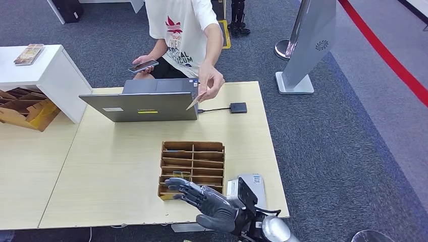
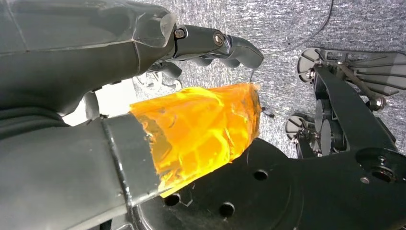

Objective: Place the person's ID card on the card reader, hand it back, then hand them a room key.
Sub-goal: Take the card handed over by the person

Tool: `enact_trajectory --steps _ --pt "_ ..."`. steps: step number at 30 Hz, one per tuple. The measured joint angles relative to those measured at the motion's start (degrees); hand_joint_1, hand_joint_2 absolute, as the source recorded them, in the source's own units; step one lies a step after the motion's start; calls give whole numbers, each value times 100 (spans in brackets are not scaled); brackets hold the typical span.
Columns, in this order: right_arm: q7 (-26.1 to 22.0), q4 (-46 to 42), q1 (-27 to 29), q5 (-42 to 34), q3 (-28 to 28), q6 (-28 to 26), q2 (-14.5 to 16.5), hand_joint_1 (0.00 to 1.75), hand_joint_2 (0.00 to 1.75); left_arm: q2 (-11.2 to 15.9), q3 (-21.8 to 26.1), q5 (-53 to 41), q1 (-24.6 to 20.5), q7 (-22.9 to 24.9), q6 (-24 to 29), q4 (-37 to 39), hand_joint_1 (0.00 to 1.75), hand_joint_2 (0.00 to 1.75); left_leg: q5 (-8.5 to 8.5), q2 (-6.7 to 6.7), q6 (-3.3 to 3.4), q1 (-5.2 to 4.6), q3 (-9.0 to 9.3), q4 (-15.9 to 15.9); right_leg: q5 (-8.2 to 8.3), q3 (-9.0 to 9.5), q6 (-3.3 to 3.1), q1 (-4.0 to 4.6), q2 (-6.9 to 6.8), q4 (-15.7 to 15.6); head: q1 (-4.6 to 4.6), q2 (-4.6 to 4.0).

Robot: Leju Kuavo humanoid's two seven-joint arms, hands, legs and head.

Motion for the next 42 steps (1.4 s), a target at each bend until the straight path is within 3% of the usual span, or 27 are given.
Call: enact_trajectory --steps 8,16,29,37,38,41,42 --pt "113 -757 -515 3145 -72 -2238 315 0 175 5 -14 127 0 0 0 13 0 0 1 2 0 0 2 0 1 -1 0 0 3 2 -1 0" --pt "576 -768 -1461 5916 128 -3699 730 0 175 72 -281 -90 -61 113 -87 13 0 0 5 1 -4 1 3 0 2 -1 -2 1 3 4 0 0" --pt "1064 798 -2508 8127 372 -4420 976 0 175 191 -731 -327 -177 178 -158 13 0 0 6 -1 -4 1 2 0 3 0 -2 1 1 4 0 0" --pt "1171 1793 -3005 8727 424 -4566 998 0 175 230 -967 -366 -222 179 -179 13 0 0 6 -2 -4 1 2 1 3 -1 -2 1 1 4 0 0" --pt "1182 1876 -3042 8744 422 -4570 998 22 175 233 -979 -360 -222 179 -179 13 0 0 6 -1 -4 1 2 1 3 -1 -2 1 1 4 0 0" --pt "1188 2054 -3108 8754 403 -4609 998 148 175 235 -1008 -341 -223 179 -179 13 0 0 6 -1 -4 1 2 1 3 -1 -2 1 1 4 1 0" --pt "1188 2091 -3114 8742 388 -4631 998 170 175 234 -1017 -332 -223 179 -179 13 0 0 6 -1 -4 1 2 1 3 -1 -2 1 1 4 1 0"
